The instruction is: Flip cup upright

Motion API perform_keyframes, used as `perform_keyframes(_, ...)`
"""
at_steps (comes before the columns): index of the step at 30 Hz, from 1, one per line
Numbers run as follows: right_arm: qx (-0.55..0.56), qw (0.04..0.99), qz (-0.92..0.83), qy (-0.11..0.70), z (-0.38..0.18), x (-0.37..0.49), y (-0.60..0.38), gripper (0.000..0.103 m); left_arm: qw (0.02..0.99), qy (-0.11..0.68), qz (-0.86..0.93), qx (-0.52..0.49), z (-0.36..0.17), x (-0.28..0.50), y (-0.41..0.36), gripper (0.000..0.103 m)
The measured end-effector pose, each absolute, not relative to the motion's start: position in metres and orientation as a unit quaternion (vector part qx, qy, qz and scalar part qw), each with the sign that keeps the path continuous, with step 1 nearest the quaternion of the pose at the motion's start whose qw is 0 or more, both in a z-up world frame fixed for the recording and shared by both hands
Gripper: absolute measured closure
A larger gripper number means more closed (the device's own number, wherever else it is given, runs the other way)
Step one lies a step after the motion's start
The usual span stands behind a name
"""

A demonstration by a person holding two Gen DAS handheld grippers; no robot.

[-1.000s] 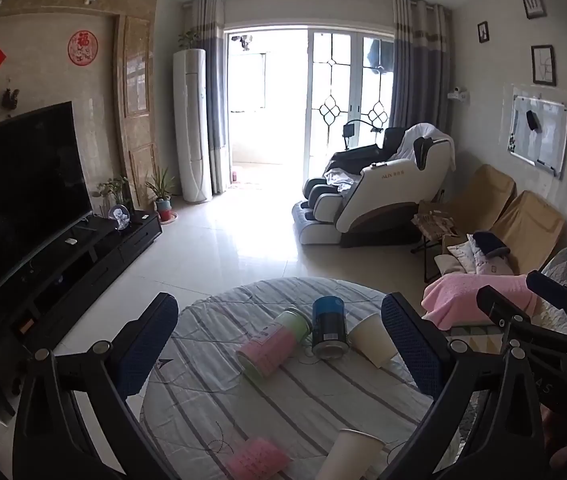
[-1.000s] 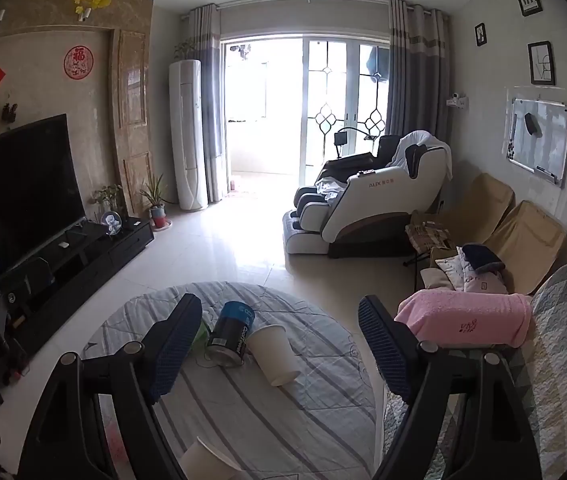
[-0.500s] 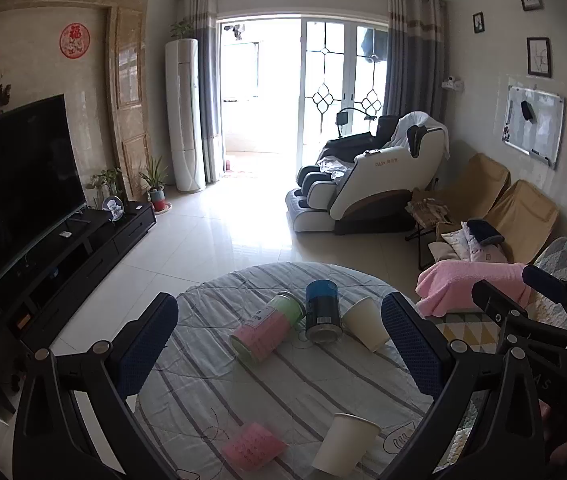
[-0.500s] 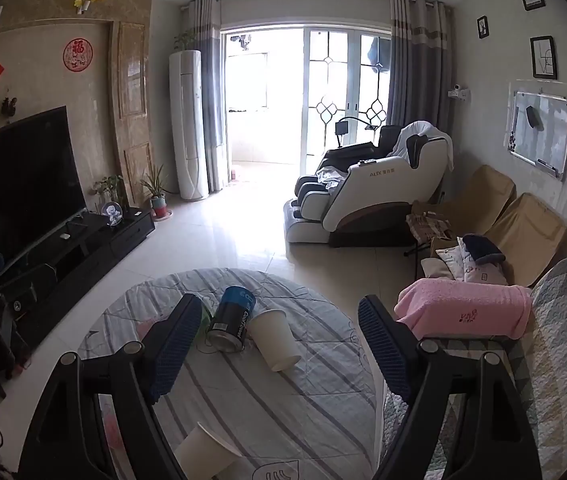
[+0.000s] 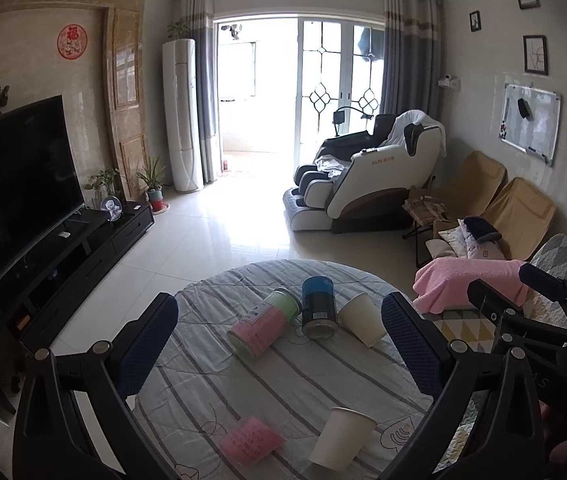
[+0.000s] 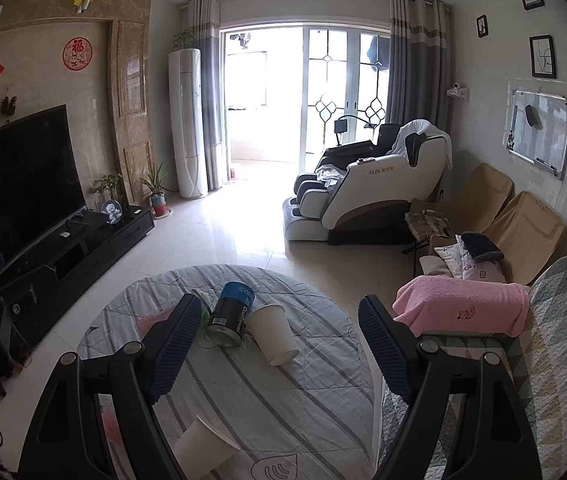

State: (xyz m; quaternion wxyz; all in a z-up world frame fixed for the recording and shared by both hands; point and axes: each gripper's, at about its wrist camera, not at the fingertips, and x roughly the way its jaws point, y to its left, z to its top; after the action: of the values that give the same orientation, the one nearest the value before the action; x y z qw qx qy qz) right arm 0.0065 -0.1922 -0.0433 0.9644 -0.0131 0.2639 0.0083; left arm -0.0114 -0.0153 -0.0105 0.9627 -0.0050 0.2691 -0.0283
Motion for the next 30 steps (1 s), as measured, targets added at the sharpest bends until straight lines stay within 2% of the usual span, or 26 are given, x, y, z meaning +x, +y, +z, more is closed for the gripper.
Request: perform_keyframes(30,-0.014,0.964,0.011,0.265,-0.046,-0.007,-0.194,0.021,0.963,0.266,-0.029,-0.003,-0.011,-0.021,-0.016,0.0)
